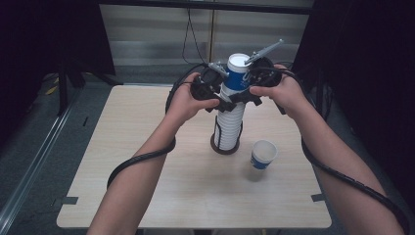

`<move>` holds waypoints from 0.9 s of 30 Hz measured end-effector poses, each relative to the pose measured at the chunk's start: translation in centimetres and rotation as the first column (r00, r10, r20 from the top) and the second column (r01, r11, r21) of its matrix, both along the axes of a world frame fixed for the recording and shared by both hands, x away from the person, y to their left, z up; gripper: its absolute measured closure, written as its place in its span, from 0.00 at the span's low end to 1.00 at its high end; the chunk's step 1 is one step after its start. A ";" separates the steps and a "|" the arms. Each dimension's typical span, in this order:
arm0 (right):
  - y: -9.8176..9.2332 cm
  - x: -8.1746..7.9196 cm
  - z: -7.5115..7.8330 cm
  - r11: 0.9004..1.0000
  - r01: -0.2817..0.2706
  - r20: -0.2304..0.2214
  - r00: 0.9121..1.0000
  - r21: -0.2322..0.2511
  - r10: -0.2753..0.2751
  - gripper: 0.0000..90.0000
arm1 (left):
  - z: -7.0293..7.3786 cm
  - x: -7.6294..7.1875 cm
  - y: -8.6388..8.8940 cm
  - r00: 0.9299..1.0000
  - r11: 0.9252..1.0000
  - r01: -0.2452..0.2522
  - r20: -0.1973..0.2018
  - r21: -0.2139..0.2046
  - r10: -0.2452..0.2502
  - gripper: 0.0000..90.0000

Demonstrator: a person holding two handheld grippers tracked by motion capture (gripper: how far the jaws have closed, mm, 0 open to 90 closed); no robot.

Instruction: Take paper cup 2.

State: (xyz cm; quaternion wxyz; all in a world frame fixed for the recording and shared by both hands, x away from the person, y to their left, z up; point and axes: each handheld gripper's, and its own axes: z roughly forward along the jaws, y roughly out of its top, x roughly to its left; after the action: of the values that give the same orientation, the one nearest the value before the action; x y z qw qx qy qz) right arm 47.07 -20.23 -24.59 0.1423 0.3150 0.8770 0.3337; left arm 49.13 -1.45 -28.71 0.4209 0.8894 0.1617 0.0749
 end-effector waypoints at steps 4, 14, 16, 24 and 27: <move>-0.2 -0.2 0.1 0.998 0.025 0.015 1.000 0.051 -0.026 0.15 | 0.0 0.1 0.2 1.000 1.000 0.001 -0.006 -0.006 -0.001 0.24; 0.0 -0.2 0.7 0.994 0.043 0.031 0.998 0.096 -0.046 0.16 | 0.1 -0.1 0.4 1.000 1.000 0.005 -0.010 -0.016 -0.005 0.29; 0.0 -0.2 0.9 0.995 0.044 0.036 0.998 0.087 -0.048 0.18 | 0.2 -0.1 0.4 1.000 1.000 0.007 -0.006 -0.013 -0.007 0.29; 0.0 -0.2 1.0 0.996 0.036 0.037 0.999 0.079 -0.039 0.19 | 0.1 -0.2 0.3 1.000 1.000 0.009 -0.008 -0.021 -0.009 0.29; -0.1 -0.2 1.0 0.996 0.033 0.034 0.999 0.078 -0.036 0.19 | 0.1 -0.2 0.3 1.000 1.000 0.014 -0.010 -0.016 -0.014 0.29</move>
State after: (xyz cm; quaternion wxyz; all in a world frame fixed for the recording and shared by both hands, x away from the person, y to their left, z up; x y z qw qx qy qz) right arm 46.86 -20.28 -23.60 0.1515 0.3295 0.8552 0.3703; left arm 48.94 -1.11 -28.56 0.4276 0.8875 0.1584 0.0661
